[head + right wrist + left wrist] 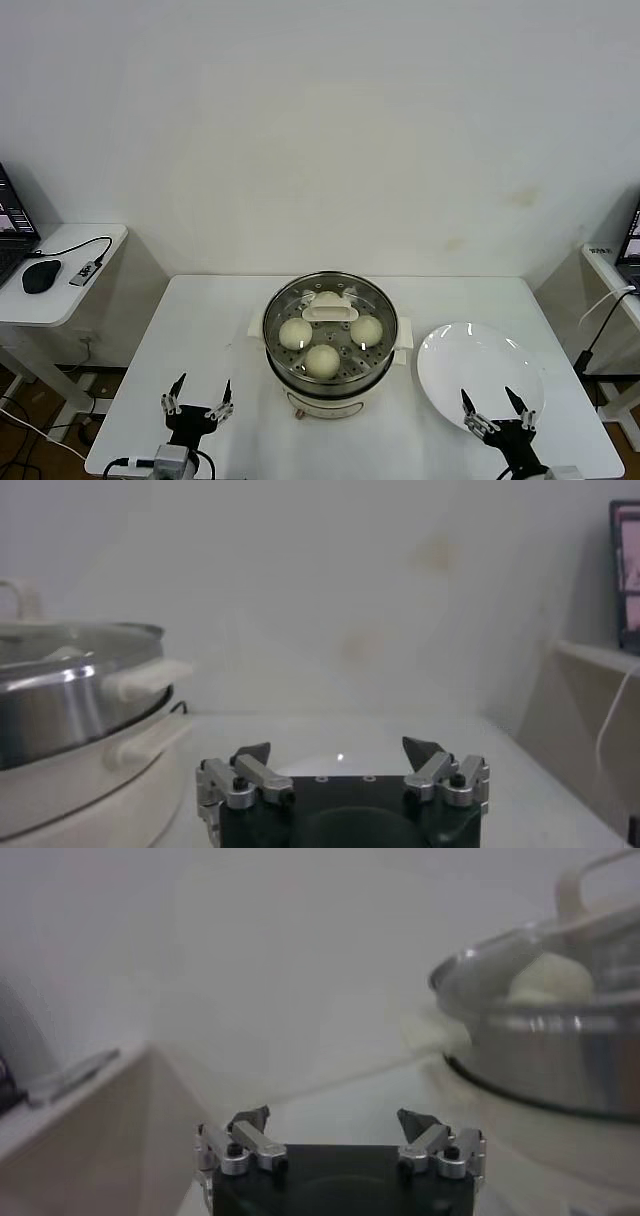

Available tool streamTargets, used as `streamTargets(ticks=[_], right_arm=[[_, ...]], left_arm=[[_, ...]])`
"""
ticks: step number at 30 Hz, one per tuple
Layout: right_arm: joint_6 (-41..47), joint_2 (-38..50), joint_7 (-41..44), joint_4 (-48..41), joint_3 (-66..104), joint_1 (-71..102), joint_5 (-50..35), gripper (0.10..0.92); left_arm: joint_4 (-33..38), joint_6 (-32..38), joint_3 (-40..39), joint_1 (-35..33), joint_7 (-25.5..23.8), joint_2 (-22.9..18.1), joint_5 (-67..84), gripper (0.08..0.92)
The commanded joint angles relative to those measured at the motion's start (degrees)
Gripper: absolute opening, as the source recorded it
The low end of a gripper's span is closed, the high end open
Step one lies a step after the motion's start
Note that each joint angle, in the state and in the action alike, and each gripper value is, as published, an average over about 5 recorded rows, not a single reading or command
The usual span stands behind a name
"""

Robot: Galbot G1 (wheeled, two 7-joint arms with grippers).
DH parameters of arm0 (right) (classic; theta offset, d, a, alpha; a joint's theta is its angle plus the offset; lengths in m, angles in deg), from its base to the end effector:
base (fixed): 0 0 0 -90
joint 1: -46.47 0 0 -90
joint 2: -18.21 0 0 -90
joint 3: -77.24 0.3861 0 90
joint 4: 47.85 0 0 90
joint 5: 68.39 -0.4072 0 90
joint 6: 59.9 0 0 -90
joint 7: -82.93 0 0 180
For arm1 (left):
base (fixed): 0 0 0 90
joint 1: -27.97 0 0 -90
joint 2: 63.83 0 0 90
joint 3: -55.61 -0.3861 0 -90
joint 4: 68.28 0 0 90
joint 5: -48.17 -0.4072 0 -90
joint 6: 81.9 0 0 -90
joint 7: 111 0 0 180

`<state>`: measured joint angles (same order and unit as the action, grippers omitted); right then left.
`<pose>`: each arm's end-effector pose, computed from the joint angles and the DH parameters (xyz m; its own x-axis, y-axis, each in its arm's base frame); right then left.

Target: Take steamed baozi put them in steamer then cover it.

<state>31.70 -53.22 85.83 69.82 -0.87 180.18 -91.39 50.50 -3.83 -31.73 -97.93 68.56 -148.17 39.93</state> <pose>0.1424 -0.1332 -0.3617 -0.9640 -0.0261 0.2647 -0.0198 0.9995 0.0262 0.1789 0.0352 -0.3609 -0.9467 -0.0374 0.3200 0.0445 0.9685 0.2449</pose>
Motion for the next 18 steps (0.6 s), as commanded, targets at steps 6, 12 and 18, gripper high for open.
streamTargets(ticks=[6, 12, 18], right_arm=[[1.5, 1.4, -0.2, 1.9, -1.1, 1.7, 1.9, 0.823], [0.1, 0.4, 0.4, 1.9, -0.6, 1.1, 2.7, 0.823], [-1.6, -1.4, 1.4, 1.8, 0.2, 0.3, 6.0, 0.823]], left_arm=[[1.3, 0.0, 0.5, -5.5, -0.2, -0.9, 1.9, 0.823], [1.9, 0.2, 0.7, -5.6, -1.6, -1.0, 3.9, 0.823], [2.1, 0.7, 0.5, -5.4, -2.7, -1.2, 4.8, 0.823]])
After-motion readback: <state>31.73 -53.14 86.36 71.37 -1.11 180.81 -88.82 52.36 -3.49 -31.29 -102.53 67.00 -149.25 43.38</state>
